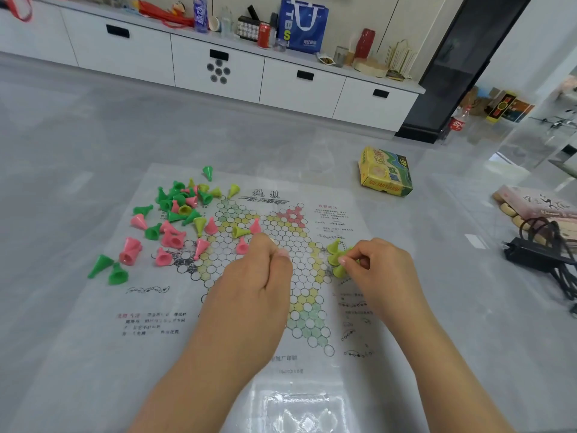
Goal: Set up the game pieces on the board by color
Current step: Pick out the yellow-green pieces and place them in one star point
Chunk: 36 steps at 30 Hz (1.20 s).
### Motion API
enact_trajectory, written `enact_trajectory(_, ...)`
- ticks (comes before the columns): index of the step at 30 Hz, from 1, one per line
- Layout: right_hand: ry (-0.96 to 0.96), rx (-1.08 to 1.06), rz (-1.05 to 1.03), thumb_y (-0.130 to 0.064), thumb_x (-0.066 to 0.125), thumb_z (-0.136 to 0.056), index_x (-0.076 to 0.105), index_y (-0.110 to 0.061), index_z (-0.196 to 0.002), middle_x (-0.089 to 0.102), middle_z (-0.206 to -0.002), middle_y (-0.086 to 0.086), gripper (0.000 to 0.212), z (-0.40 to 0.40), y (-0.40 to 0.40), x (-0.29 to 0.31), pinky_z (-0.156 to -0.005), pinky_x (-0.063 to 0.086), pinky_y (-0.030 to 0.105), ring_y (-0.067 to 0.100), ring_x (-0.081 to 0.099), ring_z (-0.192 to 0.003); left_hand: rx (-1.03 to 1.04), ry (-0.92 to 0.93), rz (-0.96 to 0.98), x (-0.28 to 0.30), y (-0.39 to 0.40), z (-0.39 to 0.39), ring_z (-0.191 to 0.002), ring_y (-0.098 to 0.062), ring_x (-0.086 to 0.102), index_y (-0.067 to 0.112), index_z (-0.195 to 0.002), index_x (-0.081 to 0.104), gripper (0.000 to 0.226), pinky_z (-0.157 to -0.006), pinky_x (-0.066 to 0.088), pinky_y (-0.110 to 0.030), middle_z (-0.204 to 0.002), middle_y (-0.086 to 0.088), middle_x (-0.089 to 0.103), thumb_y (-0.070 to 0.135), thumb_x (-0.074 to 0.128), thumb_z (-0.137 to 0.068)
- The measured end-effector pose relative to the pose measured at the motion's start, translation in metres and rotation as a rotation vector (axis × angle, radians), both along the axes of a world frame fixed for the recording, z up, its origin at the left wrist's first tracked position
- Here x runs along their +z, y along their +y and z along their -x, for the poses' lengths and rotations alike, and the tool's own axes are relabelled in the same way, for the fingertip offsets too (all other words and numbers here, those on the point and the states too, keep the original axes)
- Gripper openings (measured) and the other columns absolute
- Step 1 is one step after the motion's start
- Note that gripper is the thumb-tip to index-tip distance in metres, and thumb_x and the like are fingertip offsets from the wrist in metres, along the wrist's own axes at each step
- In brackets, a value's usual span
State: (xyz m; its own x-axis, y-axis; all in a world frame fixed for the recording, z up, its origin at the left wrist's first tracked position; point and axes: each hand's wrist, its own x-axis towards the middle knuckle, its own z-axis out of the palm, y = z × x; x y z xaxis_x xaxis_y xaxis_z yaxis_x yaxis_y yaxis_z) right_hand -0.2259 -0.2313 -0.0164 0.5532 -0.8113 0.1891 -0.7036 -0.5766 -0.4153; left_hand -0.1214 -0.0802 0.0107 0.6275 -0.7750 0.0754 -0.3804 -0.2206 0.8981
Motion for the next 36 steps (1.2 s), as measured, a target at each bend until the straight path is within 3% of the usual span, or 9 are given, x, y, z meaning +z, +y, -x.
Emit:
enact_trajectory(14, -0.022, -0.010, 0.007, -0.019, 0.061, -0.086, 0.065, -0.015, -0.072, 0.047, -0.066, -0.011, 0.015, 0.003, 0.001, -0.004, -0.052, 0.028, 0.011, 0.002, 0.044, -0.061, -0.005, 0.003, -0.002, 0.001, 0.001, -0.003, -0.046, -0.008, 0.032, 0.022, -0.065, 0.033, 0.028, -0.053, 0.034, -0.032, -0.055, 0.003, 0.038, 0.044, 0.022, -0.079)
enact_trajectory(19, -0.016, 0.016, 0.029, -0.020, 0.060, -0.087, 0.070, -0.016, -0.079, 0.053, -0.072, -0.007, 0.013, 0.003, 0.002, -0.004, -0.055, 0.030, 0.010, 0.003, 0.046, -0.064, 0.007, 0.006, -0.013, 0.001, 0.001, -0.006, -0.050, -0.012, 0.034, 0.020, -0.069, 0.035, 0.029, -0.054, 0.034, -0.032, -0.058, -0.001, 0.040, 0.043, 0.021, -0.079)
enact_trajectory(24, -0.070, 0.015, 0.089, -0.019, 0.057, -0.089, 0.070, -0.016, -0.080, 0.058, -0.074, -0.006, 0.016, 0.002, 0.005, 0.001, -0.057, 0.034, 0.008, 0.004, 0.048, -0.064, 0.009, -0.002, -0.003, 0.000, 0.000, -0.006, -0.048, -0.007, 0.034, 0.019, -0.069, 0.035, 0.045, -0.049, 0.035, -0.022, -0.058, 0.002, 0.041, 0.057, 0.015, -0.082)
enact_trajectory(26, -0.201, 0.058, 0.108, -0.017, 0.059, -0.088, 0.070, -0.016, -0.081, 0.058, -0.070, -0.012, 0.013, -0.002, 0.014, 0.006, -0.061, 0.038, 0.005, 0.005, 0.054, -0.068, 0.053, 0.154, 0.003, -0.002, -0.003, -0.006, -0.045, -0.005, 0.036, 0.017, -0.071, 0.038, 0.045, -0.043, 0.033, -0.016, -0.059, 0.003, 0.043, 0.053, 0.018, -0.087)
enact_trajectory(28, -0.338, 0.203, 0.053, -0.022, 0.061, -0.086, 0.071, -0.018, -0.084, 0.058, -0.071, -0.022, 0.011, -0.011, 0.033, 0.015, -0.065, 0.040, 0.004, 0.002, 0.056, -0.075, 0.048, 0.511, 0.042, -0.001, -0.005, -0.009, -0.034, -0.005, 0.032, 0.014, -0.073, 0.043, 0.042, -0.036, 0.028, -0.016, -0.051, 0.003, 0.044, 0.046, 0.024, -0.094)
enact_trajectory(30, -0.411, 0.405, 0.034, -0.029, 0.060, -0.083, 0.071, -0.021, -0.086, 0.055, -0.070, -0.025, 0.014, -0.019, 0.054, 0.023, -0.062, 0.039, 0.005, -0.002, 0.053, -0.067, 0.017, 0.784, 0.096, 0.002, -0.005, -0.013, -0.031, -0.007, 0.025, 0.010, -0.072, 0.047, 0.045, -0.032, 0.019, -0.013, -0.042, 0.002, 0.043, 0.043, 0.028, -0.096)
enact_trajectory(33, -0.433, 0.579, 0.054, -0.029, 0.061, -0.081, 0.070, -0.021, -0.085, 0.057, -0.069, -0.014, 0.014, -0.027, 0.073, 0.030, -0.064, 0.034, 0.006, -0.005, 0.045, -0.065, 0.044, 0.843, 0.113, 0.001, -0.002, -0.015, -0.034, -0.010, 0.021, 0.010, -0.059, 0.049, 0.055, -0.036, 0.017, -0.016, -0.042, 0.000, 0.034, 0.046, 0.029, -0.095)
enact_trajectory(36, -0.430, 0.602, 0.055, -0.027, 0.060, -0.081, 0.069, -0.019, -0.080, 0.058, -0.071, -0.011, 0.012, -0.028, 0.077, 0.032, -0.064, 0.034, 0.008, -0.002, 0.045, -0.066, 0.026, 0.838, 0.121, 0.002, -0.001, -0.013, -0.037, -0.012, 0.019, 0.017, -0.039, 0.051, 0.067, -0.041, 0.014, -0.019, -0.039, 0.002, 0.029, 0.042, 0.028, -0.097)
